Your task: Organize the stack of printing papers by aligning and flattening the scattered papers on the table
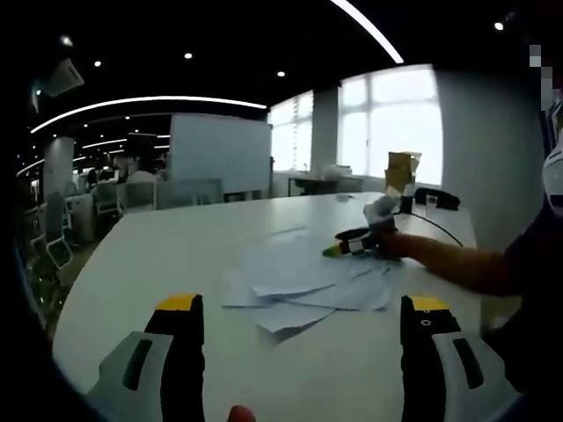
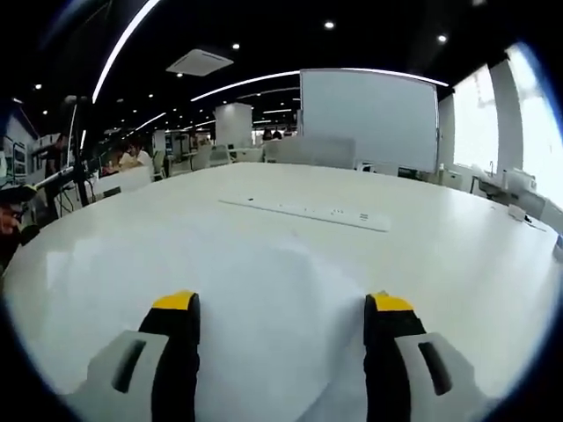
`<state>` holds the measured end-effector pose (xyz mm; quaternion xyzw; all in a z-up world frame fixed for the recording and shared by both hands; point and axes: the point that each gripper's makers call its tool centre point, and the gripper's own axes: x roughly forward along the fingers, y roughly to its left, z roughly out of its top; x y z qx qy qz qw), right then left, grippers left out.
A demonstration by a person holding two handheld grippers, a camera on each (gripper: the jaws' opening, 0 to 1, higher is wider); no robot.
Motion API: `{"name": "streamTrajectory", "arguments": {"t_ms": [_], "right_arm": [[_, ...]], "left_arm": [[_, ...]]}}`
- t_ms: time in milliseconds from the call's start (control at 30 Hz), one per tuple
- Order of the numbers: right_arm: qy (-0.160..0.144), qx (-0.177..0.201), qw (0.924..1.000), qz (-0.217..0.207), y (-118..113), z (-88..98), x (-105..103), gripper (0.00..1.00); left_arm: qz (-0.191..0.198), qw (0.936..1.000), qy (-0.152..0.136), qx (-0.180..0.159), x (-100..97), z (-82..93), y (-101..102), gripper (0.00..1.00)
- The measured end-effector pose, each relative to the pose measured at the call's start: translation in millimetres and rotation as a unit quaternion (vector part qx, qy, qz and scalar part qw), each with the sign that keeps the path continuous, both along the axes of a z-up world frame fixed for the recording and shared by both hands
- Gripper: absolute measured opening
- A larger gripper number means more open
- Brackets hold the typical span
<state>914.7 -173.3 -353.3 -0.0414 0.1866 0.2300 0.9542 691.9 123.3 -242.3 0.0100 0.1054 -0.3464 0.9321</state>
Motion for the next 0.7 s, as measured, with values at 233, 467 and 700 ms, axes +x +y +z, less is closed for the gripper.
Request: {"name": "streamTrajectory", "arguments": {"t_ms": [233, 467, 700], "right_arm": [[-0.002, 0.000, 1.0000, 0.005, 1, 0.5, 1, 0.65], [-0.006, 0.000, 0.9998, 0.020, 7, 0.9, -2, 0.56], [-0.025, -0.015, 0.9989, 0.037, 13, 3.8, -5, 0.47]], "left_arm": [[0.001, 1.0000, 0.001, 0.000, -0.7, -1.0, 0, 0.95], [0.003, 1.0000, 0.000, 0.000, -0.3, -0.8, 2, 0.95], [0.003, 1.0000, 0.000, 0.000, 0.1, -0.4, 2, 0.95]]}}
